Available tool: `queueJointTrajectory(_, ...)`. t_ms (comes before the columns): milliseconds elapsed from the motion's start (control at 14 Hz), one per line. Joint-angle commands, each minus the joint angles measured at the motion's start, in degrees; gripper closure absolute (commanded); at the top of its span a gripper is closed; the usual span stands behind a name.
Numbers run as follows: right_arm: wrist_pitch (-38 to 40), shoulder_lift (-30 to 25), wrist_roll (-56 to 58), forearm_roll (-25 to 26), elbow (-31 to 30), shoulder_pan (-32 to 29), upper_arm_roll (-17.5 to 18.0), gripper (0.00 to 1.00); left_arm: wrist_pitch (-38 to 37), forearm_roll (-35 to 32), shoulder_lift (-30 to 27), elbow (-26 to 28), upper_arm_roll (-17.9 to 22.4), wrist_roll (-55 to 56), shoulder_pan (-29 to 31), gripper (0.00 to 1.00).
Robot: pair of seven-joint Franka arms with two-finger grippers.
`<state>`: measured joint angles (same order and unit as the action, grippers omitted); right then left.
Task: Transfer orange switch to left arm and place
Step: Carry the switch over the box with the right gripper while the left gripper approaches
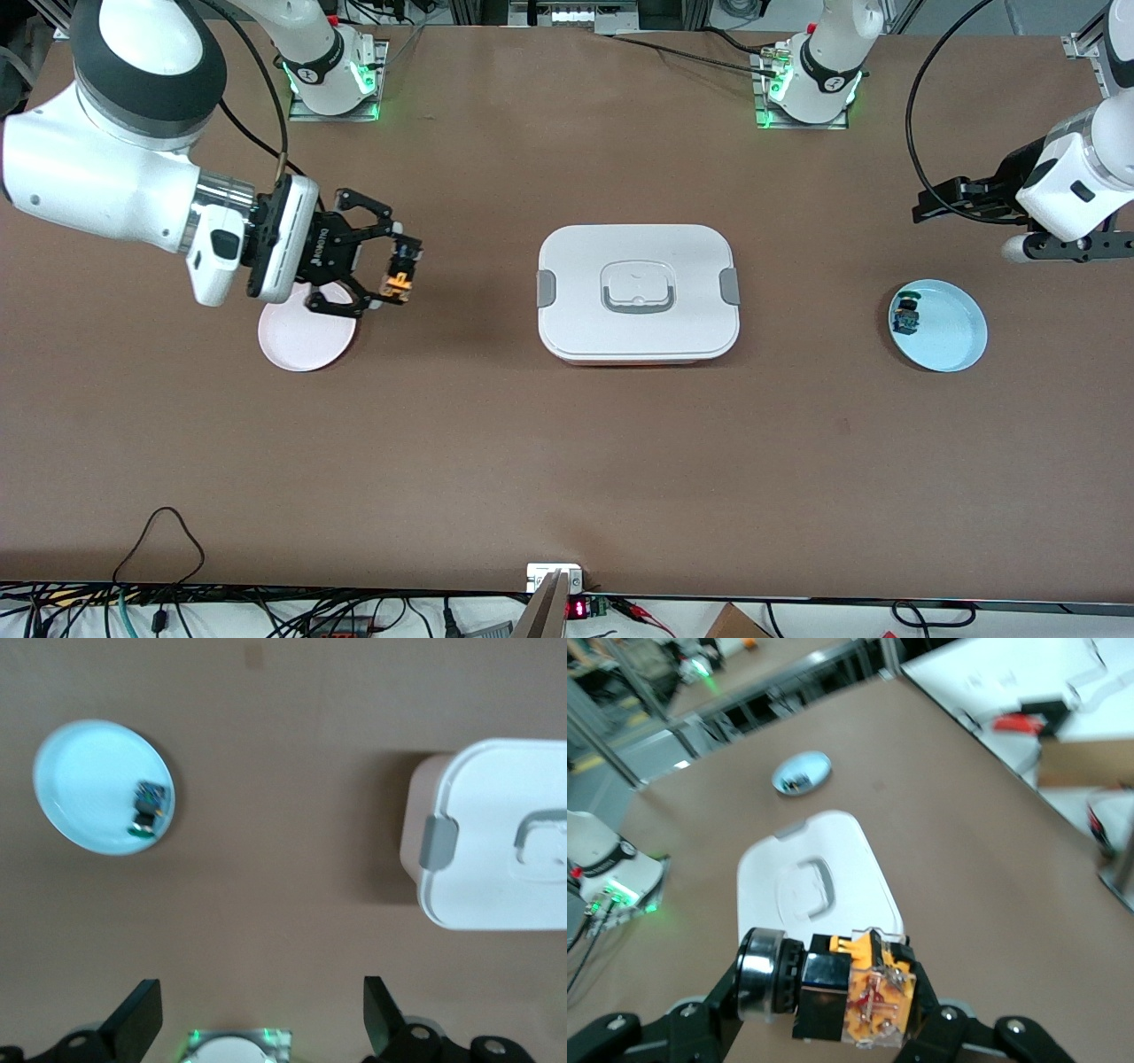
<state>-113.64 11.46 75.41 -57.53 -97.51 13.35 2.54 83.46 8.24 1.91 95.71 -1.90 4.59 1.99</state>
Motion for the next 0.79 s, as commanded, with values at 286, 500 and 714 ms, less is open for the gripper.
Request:
queueJointTrajectory(286,0.5,5.5,24.1,-28.7,0.6,7.8,-0.1,1.00,-5.6,25.1,3.6,-0.2,0.1,-1.5,5.5,0.00)
queueJointTrajectory(500,-0.1,5.9,24.5,-32.7,0.7,11.7,-0.1,1.00,-5.8,38.0,3.6,2.9,0.0,-1.5,5.6,0.00)
queueJointTrajectory(714,-0.2,6.9,25.4,-36.3,2.7,14.0,-0.1,1.00,-5.2,47.6,3.7,4.6,-0.7,-1.5,5.2,0.00)
